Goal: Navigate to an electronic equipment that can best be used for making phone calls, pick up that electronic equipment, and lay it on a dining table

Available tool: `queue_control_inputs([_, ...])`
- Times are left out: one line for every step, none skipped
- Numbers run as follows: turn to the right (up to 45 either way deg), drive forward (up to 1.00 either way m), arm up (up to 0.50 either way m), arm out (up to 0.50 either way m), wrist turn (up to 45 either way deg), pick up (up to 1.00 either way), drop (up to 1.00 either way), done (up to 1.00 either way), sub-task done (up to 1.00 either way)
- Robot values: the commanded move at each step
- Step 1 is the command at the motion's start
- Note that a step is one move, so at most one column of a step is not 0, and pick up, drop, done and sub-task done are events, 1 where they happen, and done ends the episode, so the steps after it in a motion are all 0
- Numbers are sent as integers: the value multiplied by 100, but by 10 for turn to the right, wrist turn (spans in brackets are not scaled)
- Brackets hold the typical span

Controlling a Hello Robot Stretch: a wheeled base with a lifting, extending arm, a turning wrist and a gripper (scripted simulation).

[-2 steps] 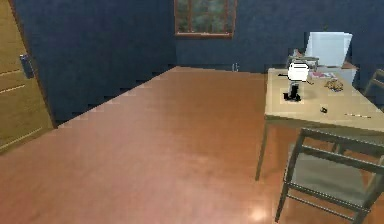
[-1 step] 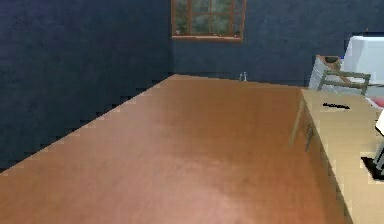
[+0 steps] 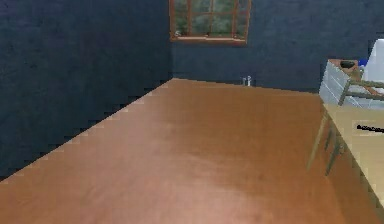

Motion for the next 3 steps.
queue_control_inputs([180, 0, 0, 0, 0, 0, 0, 0, 0])
queue_control_inputs([0, 100, 0, 0, 0, 0, 0, 0, 0])
queue_control_inputs([90, 0, 0, 0, 0, 0, 0, 0, 0])
